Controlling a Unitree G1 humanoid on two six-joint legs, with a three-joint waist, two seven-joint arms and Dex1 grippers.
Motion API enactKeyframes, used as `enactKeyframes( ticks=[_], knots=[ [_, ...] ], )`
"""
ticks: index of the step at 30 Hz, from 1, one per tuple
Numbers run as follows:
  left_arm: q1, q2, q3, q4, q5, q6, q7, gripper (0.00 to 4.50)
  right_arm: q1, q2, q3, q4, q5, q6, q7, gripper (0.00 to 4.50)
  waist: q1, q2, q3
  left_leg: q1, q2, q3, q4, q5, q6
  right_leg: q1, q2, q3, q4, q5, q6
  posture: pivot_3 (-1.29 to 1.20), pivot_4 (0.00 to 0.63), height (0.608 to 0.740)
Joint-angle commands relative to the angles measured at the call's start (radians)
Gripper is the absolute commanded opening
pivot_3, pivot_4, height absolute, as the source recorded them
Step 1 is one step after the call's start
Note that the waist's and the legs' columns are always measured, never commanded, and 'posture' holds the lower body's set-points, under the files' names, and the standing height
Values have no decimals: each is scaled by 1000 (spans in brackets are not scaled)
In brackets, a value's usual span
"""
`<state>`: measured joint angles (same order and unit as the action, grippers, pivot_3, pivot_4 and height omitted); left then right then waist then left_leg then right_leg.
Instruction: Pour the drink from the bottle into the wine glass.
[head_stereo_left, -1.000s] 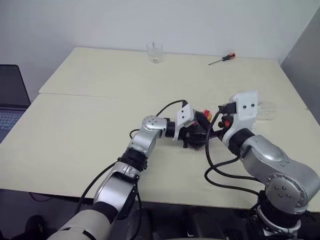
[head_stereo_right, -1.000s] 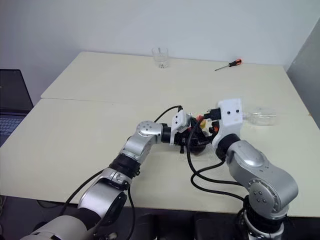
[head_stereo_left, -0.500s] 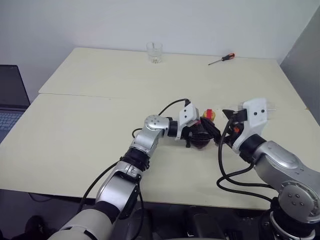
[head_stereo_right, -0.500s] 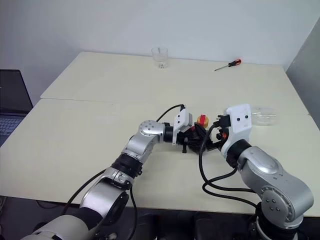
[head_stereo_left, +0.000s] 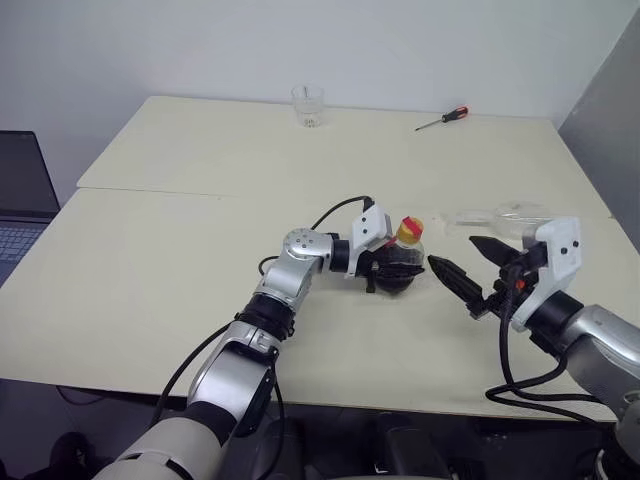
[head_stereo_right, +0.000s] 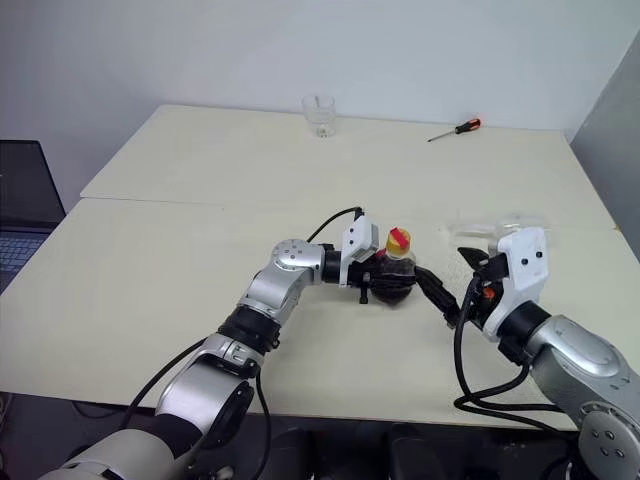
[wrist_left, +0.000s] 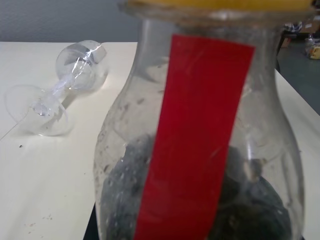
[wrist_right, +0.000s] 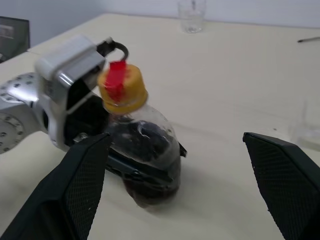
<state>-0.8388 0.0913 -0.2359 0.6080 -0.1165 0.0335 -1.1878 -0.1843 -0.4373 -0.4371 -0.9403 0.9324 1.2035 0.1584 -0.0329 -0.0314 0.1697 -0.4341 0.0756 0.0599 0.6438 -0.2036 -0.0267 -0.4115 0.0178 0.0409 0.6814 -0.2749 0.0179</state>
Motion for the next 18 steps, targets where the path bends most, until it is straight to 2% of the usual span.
enactKeyframes(
  ticks=[1,6,18],
  knots=[
    [-28,-6,13,-28,-19,-19,5,1265,-45,2,46,-19,39,-37,-48,4500,1,0,0,0,0,0,0,0,0,0,0,0,0,0,0,0,150,740],
    [-24,-6,13,-34,-20,-16,6,1265,-93,27,136,24,-4,-64,-126,4500,1,0,0,0,0,0,0,0,0,0,0,0,0,0,0,0,150,740],
    [-16,-8,12,-46,-19,-15,11,1265,-157,50,260,119,-98,-129,-185,4500,2,0,0,0,0,0,0,0,0,0,0,0,0,0,0,0,150,740]
  ],
)
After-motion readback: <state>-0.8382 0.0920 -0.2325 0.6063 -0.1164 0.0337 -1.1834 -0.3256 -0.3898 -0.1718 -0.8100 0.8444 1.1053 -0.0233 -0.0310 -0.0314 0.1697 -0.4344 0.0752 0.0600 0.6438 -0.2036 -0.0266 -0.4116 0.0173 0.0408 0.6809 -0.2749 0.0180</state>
